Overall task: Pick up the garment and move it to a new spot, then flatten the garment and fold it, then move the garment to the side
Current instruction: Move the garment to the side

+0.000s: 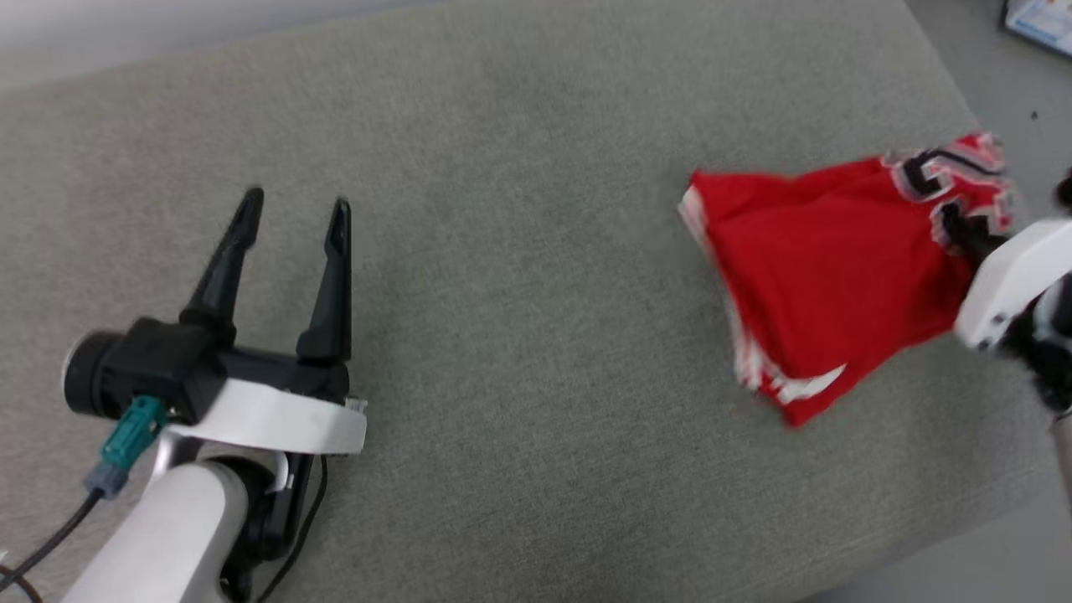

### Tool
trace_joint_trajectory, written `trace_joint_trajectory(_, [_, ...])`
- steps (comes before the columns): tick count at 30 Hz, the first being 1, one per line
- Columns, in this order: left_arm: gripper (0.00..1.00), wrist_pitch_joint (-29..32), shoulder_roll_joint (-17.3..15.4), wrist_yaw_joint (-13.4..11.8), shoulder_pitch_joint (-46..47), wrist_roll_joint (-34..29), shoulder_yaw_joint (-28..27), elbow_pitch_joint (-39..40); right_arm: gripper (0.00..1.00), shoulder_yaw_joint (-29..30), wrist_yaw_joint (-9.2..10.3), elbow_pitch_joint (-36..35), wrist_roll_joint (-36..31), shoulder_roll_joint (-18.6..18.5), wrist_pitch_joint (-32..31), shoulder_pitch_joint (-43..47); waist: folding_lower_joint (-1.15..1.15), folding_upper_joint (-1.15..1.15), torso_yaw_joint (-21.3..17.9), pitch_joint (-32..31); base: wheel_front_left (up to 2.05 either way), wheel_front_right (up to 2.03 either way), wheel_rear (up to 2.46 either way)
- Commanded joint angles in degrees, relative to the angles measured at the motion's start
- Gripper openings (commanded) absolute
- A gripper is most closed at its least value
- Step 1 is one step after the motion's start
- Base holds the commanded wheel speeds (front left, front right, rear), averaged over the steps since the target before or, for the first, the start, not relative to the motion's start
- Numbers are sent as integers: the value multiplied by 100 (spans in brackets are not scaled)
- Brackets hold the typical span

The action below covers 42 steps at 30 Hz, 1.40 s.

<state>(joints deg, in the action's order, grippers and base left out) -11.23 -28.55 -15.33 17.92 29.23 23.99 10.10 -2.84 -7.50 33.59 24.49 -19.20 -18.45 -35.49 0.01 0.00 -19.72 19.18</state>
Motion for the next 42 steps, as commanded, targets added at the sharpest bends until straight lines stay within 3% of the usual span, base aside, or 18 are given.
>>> trace_joint_trajectory(1, [100,36,-65,47,184,-69,-2,63,0,124,2,92,-132,-72,134,-263,-1,0,-170,770,0,0,0])
trace_joint_trajectory(8, [100,243,-210,194,690,-234,75,249,0,1018,3,599,-1049,-451,731,-1024,-1,0,25,1408,0,0,0])
trace_joint_trajectory(12, [100,319,-254,243,858,-295,116,299,1,1498,3,867,-1490,-281,1066,-1273,-1,0,121,1608,0,0,0])
trace_joint_trajectory(13, [100,336,-260,244,870,-301,118,294,44,1569,2,914,-1591,-209,1181,-1300,-1,0,133,1628,0,0,0])
trace_joint_trajectory(14, [100,335,-270,238,879,-303,114,284,100,1653,2,975,-1702,-179,1291,-1314,-1,0,143,1640,0,0,0])
trace_joint_trajectory(21, [100,285,-231,152,721,-230,94,94,100,2208,4,1459,-2254,123,1913,-1211,-1,0,164,1425,0,0,0])
trace_joint_trajectory(29, [100,-3,72,109,236,-10,222,-347,100,2469,4,1486,-2541,108,2198,-586,-1,0,255,402,0,0,0])
trace_joint_trajectory(35, [100,-189,295,-64,-360,232,121,-689,100,2138,4,944,-2383,300,2238,319,-1,0,433,-505,0,0,0])
trace_joint_trajectory(42, [100,-270,387,-207,-949,408,60,-844,100,1601,3,-312,-1908,721,2089,1694,-1,0,809,-1113,0,0,0])
